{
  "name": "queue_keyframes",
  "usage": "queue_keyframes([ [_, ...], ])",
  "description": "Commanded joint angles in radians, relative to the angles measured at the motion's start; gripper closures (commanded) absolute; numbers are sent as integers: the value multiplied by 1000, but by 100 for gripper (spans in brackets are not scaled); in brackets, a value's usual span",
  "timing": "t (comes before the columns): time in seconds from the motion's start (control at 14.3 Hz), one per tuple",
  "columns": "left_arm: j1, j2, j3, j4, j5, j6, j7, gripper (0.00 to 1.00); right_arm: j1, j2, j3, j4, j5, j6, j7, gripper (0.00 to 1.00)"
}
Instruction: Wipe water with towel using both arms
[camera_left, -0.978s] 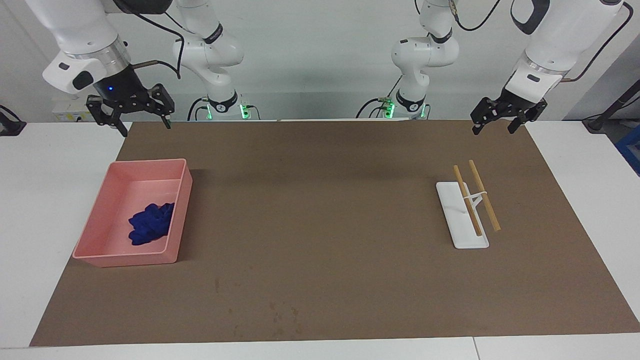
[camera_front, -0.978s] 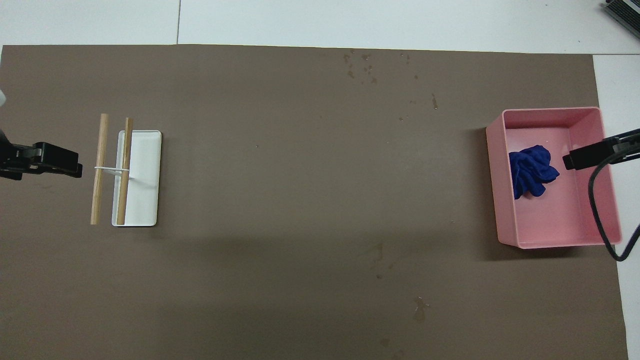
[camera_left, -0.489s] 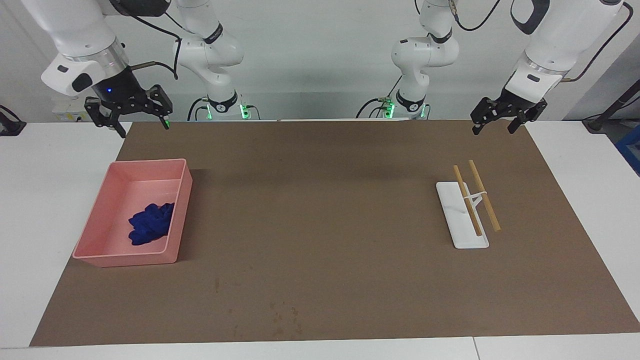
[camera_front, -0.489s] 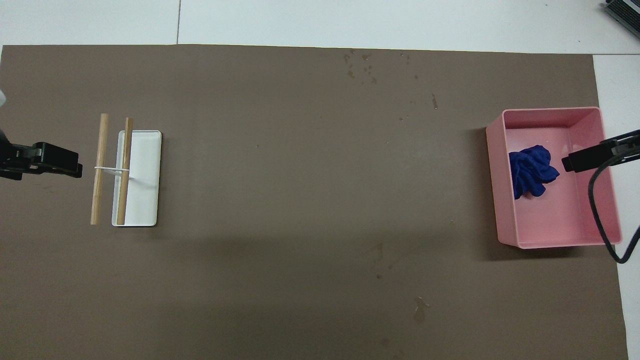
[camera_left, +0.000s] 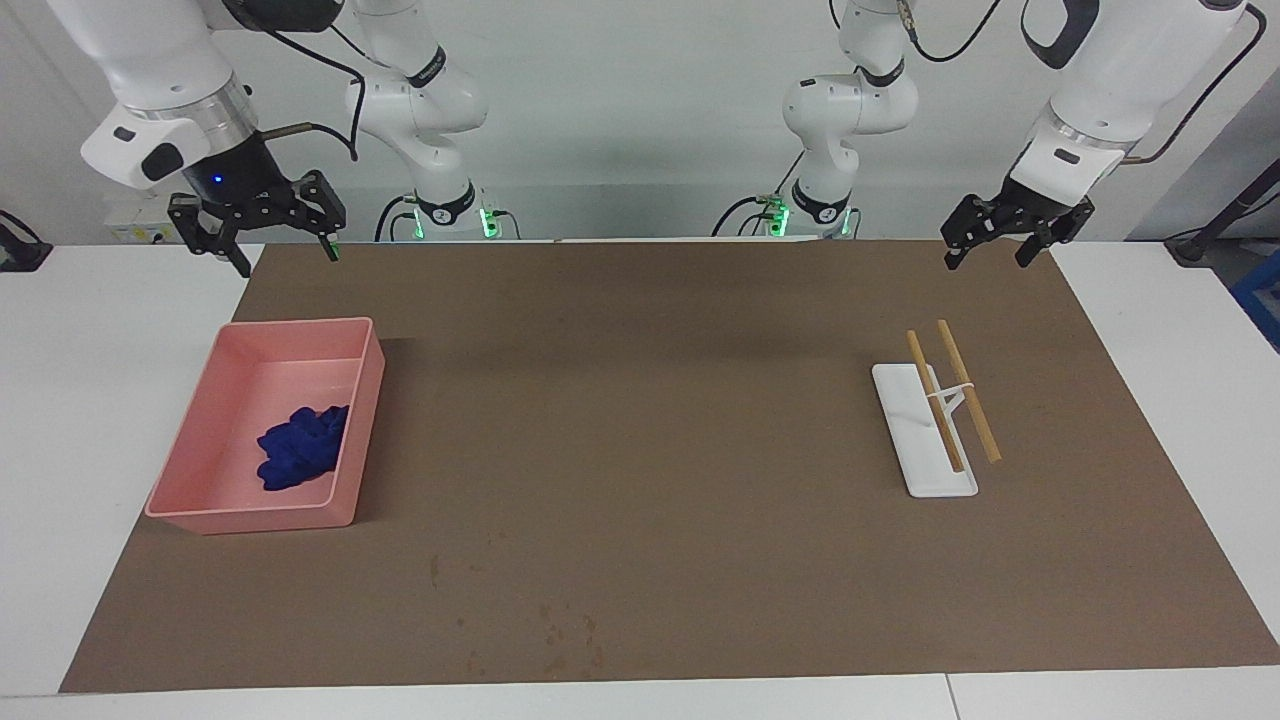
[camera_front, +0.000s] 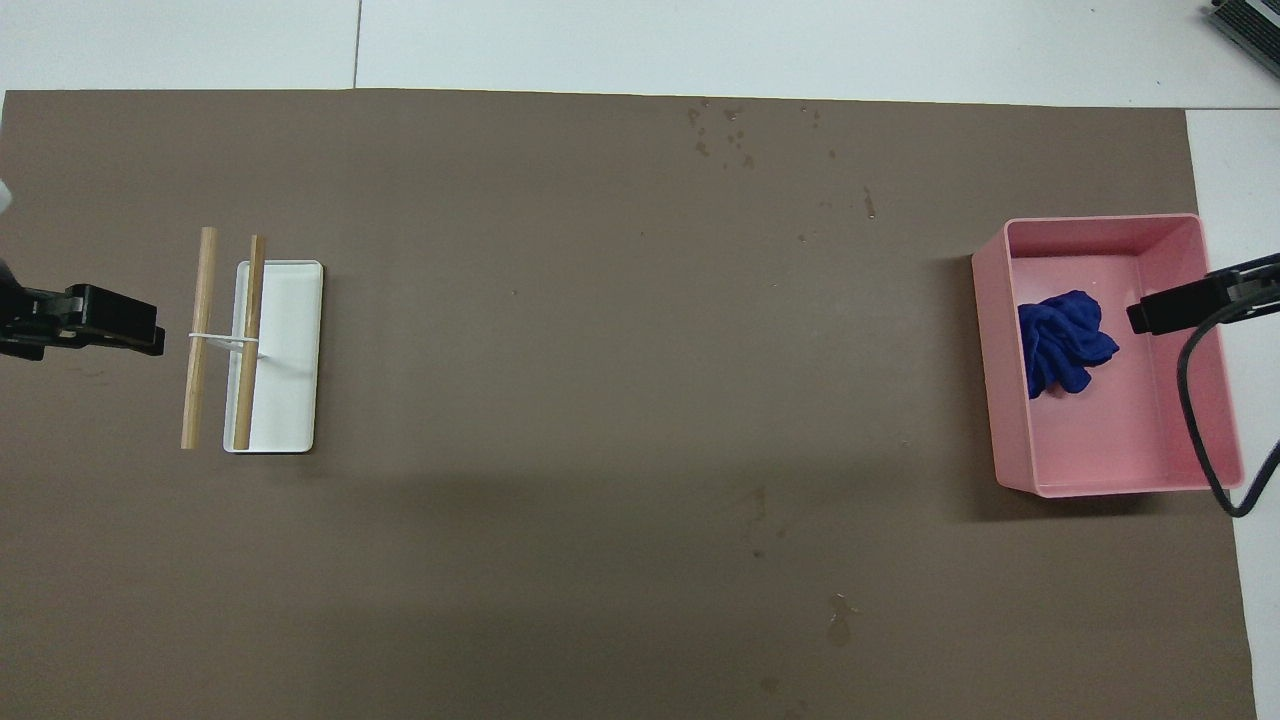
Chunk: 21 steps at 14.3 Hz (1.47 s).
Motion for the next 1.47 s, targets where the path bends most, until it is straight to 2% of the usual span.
queue_keyframes([
  [0.0, 0, -29, -1, -32, 10, 8, -9, 0, 17, -20, -18, -34, -2, 27, 25, 0],
  [1.4, 1, -29, -1, -32, 10, 8, -9, 0, 20, -20, -33, -41, -9, 29, 27, 0],
])
